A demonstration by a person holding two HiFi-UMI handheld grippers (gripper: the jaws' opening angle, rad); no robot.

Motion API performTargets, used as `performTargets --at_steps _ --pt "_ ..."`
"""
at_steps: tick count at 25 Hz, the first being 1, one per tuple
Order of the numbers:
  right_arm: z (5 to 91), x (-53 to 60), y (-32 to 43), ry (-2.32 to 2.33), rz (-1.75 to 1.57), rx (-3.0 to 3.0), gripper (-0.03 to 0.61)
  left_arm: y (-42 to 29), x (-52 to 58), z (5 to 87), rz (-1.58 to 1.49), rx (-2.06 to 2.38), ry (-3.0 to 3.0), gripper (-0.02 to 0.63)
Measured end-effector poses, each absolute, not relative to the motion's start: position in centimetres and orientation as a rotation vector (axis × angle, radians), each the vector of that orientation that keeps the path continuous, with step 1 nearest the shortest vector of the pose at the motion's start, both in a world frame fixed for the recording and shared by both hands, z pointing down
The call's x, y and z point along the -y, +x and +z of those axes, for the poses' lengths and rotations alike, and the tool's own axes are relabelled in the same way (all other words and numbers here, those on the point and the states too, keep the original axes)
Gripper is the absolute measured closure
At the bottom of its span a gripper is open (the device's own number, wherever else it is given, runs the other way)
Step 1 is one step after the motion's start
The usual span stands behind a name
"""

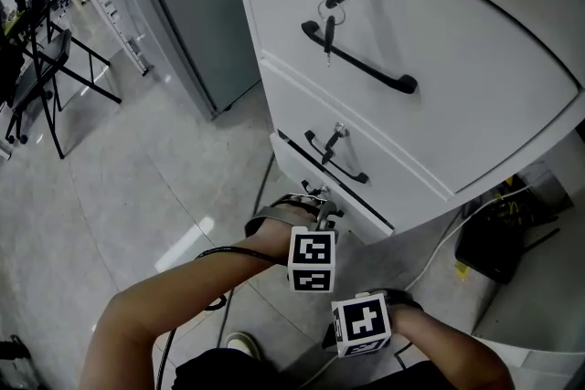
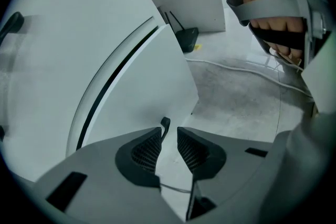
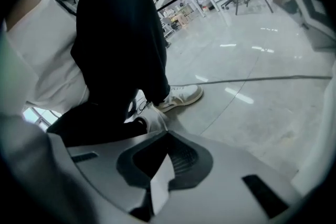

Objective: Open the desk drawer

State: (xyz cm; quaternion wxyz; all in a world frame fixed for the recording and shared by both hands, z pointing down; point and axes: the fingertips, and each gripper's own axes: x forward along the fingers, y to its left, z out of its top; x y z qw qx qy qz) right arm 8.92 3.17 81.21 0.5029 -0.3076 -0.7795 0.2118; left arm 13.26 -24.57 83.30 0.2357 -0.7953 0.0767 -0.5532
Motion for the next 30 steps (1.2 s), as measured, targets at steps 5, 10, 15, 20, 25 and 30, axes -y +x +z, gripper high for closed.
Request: performTargets --at_steps 5,10,15,20,25,30 --pt "80.5 -5.0 10.3 -0.813 0.482 1.841 0.563 13.3 25.0 83.7 -1.514 -0.241 -2.114 0.526" --pt "79.9 -5.8 10.7 -0.842 0.473 1.840 0.563 13.1 25.6 84.4 -1.483 -0.289 -1.932 0.526" --pt "79.8 -6.3 10.9 -0.855 0.467 1.833 0.563 12.8 26.2 85.2 -1.444 -0.295 -1.764 0.526" --pt "79.8 -6.4 11.1 -0.855 0.466 1.825 0.563 12.9 26.5 85.0 -1.381 -0.302 -1.700 0.560" --pt "79.6 -6.6 10.6 -0.867 0.458 1.818 0.563 13.4 26.4 84.7 -1.305 -0.319 -1.720 0.586" --pt "79.9 -6.9 10.6 -0.862 0.463 1.797 0.563 14.0 26.1 84.5 -1.239 -0.340 -1.759 0.589"
